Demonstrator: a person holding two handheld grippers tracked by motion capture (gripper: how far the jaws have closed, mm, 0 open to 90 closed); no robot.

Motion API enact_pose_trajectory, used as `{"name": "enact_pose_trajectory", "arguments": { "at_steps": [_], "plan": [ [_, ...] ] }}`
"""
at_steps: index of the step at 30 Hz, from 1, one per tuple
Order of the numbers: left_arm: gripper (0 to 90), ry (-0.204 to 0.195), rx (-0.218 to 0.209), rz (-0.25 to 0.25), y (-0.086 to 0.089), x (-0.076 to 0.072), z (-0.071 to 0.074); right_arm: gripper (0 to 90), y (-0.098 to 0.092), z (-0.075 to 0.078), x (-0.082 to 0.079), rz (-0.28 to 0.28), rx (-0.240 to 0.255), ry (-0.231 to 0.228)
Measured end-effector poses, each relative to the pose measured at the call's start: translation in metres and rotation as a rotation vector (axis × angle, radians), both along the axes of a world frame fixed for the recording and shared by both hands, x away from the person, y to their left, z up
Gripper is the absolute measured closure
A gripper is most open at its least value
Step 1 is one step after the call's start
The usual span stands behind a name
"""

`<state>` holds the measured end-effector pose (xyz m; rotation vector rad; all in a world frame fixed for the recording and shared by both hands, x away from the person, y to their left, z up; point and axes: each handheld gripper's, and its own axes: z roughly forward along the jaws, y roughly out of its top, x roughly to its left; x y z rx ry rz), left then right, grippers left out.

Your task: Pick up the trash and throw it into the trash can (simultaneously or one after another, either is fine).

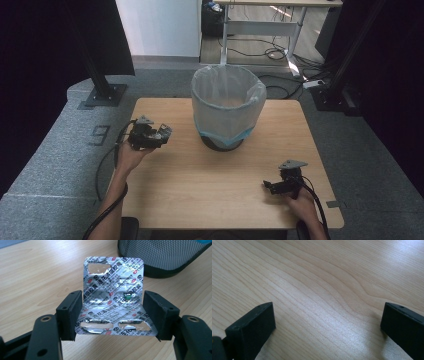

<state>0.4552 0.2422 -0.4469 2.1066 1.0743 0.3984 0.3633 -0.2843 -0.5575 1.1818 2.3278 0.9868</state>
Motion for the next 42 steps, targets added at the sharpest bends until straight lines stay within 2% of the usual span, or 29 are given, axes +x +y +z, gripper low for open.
{"name": "enact_pose_trajectory", "arguments": {
  "at_steps": [22, 42],
  "plan": [
    [34.1, -0.015, 0.0, 0.0, -0.004, 0.004, 0.042, 0.0, 0.0, 0.0, 0.0, 0.0, 0.0, 0.0],
    [34.1, -0.035, 0.004, -0.033, -0.015, 0.013, 0.084, 0.0, 0.0, 0.0, 0.0, 0.0, 0.0, 0.0]
  ]
}}
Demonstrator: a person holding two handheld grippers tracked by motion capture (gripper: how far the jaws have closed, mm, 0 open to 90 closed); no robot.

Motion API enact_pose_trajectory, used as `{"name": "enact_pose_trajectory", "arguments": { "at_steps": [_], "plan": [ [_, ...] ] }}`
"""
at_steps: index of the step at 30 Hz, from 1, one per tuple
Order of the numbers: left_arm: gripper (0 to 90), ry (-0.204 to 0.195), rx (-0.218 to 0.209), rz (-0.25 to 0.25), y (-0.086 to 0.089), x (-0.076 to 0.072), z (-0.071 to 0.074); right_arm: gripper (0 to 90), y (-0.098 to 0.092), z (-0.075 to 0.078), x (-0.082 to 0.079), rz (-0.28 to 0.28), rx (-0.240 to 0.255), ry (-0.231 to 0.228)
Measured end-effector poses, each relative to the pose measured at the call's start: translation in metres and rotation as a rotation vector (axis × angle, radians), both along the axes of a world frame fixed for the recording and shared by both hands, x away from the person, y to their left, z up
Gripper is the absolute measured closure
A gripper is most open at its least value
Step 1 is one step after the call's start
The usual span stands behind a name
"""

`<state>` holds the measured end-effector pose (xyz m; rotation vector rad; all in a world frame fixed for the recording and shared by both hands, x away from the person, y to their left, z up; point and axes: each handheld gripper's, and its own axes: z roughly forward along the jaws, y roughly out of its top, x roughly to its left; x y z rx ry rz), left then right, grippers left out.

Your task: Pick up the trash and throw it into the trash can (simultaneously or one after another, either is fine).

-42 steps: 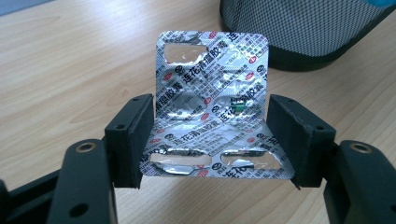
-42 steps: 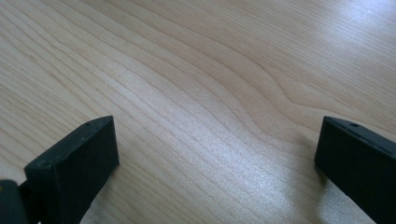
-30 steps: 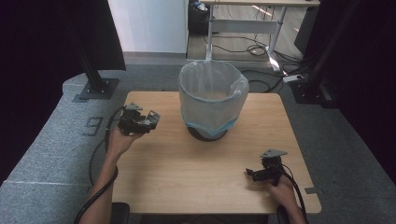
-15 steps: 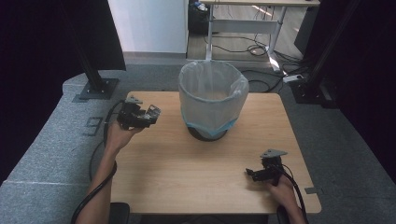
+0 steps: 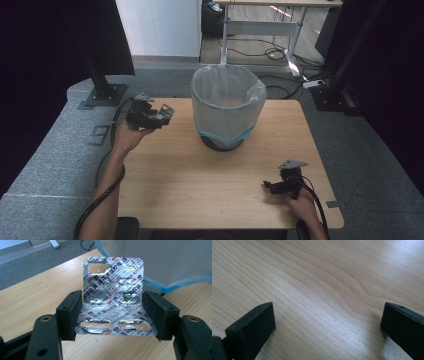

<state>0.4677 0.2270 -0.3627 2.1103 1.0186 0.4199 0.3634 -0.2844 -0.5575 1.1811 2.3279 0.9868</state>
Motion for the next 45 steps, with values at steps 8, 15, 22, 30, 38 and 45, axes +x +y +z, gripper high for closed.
{"name": "enact_pose_trajectory", "arguments": {
  "at_steps": [8, 15, 22, 30, 38, 45],
  "plan": [
    [34.1, -0.007, -0.015, -0.011, -0.005, 0.002, 0.016, 0.0, 0.0, 0.0, 0.0, -0.001, 0.001, 0.0],
    [34.1, -0.019, -0.016, -0.017, -0.01, 0.003, 0.031, 0.0, 0.0, 0.0, 0.0, 0.002, 0.0, -0.001],
    [34.1, -0.037, -0.012, -0.028, -0.015, 0.004, 0.048, 0.0, 0.0, 0.0, 0.0, 0.0, 0.001, -0.001],
    [34.2, -0.052, -0.011, -0.039, -0.022, 0.006, 0.068, 0.0, 0.0, 0.0, 0.0, 0.0, 0.001, -0.002],
    [34.1, -0.068, -0.026, -0.051, -0.03, 0.008, 0.085, 0.0, 0.0, 0.0, 0.0, 0.0, 0.0, -0.002],
    [34.1, -0.076, -0.032, -0.063, -0.039, 0.01, 0.096, 0.0, 0.0, 0.0, 0.0, 0.001, -0.001, 0.0]
  ]
}}
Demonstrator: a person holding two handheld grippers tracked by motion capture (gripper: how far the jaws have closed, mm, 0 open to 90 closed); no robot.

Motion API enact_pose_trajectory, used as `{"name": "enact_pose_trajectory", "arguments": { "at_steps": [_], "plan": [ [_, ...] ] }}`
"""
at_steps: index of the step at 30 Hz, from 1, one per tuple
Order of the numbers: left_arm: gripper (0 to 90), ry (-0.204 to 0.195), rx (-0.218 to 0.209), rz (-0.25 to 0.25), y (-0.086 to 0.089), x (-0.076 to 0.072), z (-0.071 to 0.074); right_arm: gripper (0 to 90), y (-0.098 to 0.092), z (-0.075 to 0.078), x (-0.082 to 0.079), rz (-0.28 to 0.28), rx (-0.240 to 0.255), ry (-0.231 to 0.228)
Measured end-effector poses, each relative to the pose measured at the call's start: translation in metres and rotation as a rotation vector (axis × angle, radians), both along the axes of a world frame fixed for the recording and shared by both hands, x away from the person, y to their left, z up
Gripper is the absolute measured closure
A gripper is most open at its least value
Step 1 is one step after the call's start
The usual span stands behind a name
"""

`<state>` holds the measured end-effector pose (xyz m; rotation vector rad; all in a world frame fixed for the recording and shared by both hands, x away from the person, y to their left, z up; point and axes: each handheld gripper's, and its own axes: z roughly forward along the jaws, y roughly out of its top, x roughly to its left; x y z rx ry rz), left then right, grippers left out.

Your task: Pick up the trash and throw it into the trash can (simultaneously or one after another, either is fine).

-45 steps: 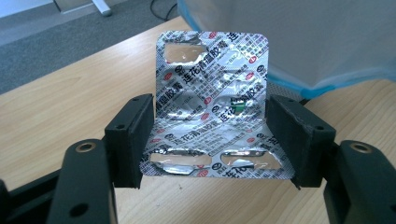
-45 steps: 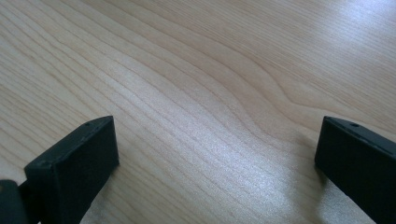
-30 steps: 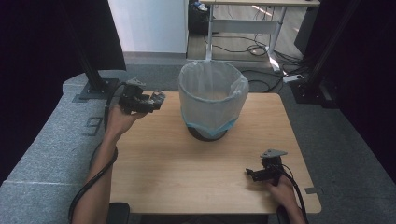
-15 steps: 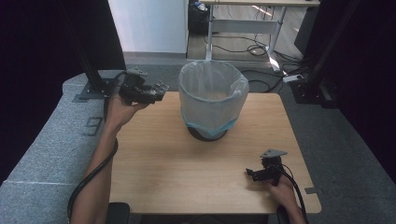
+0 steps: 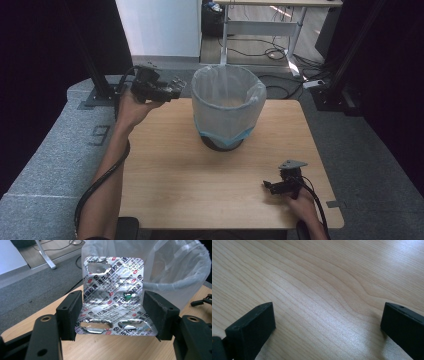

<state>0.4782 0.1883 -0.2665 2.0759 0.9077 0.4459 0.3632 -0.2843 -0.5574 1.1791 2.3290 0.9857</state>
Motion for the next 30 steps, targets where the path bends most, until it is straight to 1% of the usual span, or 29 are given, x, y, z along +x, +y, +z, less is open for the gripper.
{"name": "enact_pose_trajectory", "arguments": {
  "at_steps": [9, 14, 18, 24, 30],
  "plan": [
    [34.1, -0.003, -0.003, -0.015, -0.014, 0.005, 0.008, 0.0, 0.0, 0.0, 0.0, 0.0, 0.0, 0.0],
    [34.1, -0.007, 0.007, -0.028, -0.024, 0.008, 0.012, 0.0, 0.0, 0.0, 0.0, 0.0, 0.0, 0.0],
    [34.1, -0.013, 0.006, -0.037, -0.033, 0.01, 0.014, 0.0, 0.0, 0.0, 0.0, 0.001, -0.002, 0.0],
    [34.1, -0.017, 0.003, -0.053, -0.045, 0.014, 0.015, 0.0, 0.0, 0.0, 0.0, 0.001, 0.0, 0.0],
    [34.1, -0.02, 0.011, -0.066, -0.059, 0.019, 0.015, 0.0, 0.0, 0.0, 0.0, 0.0, 0.001, 0.002]
  ]
}}
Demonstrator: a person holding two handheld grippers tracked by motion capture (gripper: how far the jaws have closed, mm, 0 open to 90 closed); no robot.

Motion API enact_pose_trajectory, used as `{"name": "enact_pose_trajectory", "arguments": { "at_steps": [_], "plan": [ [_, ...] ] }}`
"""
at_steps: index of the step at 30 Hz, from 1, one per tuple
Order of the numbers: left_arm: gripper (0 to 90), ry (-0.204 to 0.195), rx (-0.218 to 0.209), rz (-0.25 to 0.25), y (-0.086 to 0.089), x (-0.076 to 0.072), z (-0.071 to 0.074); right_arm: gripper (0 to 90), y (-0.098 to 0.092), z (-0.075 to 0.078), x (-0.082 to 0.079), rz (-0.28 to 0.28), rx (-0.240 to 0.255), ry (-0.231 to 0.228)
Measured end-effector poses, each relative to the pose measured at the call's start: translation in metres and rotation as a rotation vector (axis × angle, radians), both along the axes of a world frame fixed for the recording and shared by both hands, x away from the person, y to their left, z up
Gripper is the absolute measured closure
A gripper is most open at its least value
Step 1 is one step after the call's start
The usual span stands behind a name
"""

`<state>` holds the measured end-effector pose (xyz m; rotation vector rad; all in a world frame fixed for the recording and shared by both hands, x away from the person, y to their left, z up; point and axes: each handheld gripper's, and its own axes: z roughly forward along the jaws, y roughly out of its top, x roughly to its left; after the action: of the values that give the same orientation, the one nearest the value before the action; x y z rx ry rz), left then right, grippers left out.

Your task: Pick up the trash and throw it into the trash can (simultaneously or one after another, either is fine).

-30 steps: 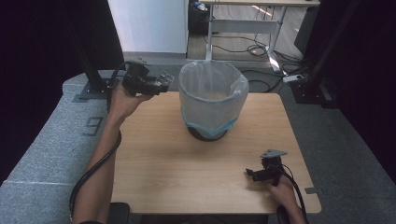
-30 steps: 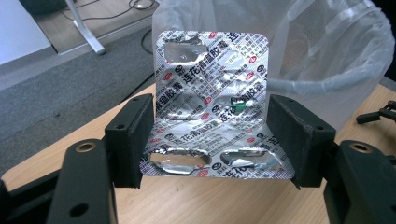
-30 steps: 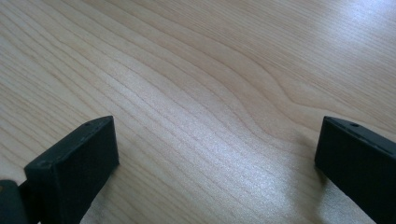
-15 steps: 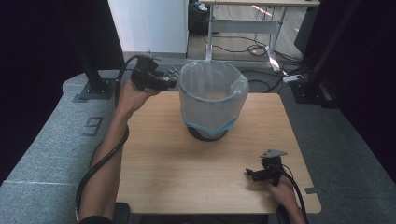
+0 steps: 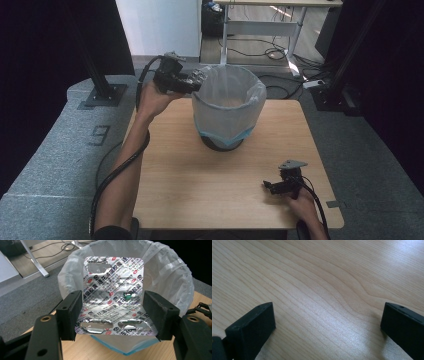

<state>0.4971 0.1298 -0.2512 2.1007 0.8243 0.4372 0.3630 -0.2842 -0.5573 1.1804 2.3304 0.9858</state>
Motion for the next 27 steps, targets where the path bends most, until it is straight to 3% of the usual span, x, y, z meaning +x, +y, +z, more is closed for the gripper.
{"name": "enact_pose_trajectory", "arguments": {
  "at_steps": [19, 27],
  "plan": [
    [34.1, -0.004, -0.01, -0.016, -0.034, 0.016, -0.007, 0.0, 0.0, 0.0, 0.0, 0.0, -0.001, -0.002],
    [34.1, -0.012, 0.004, -0.016, -0.047, 0.022, -0.011, 0.0, 0.0, 0.0, 0.0, 0.0, -0.001, -0.001]
  ]
}}
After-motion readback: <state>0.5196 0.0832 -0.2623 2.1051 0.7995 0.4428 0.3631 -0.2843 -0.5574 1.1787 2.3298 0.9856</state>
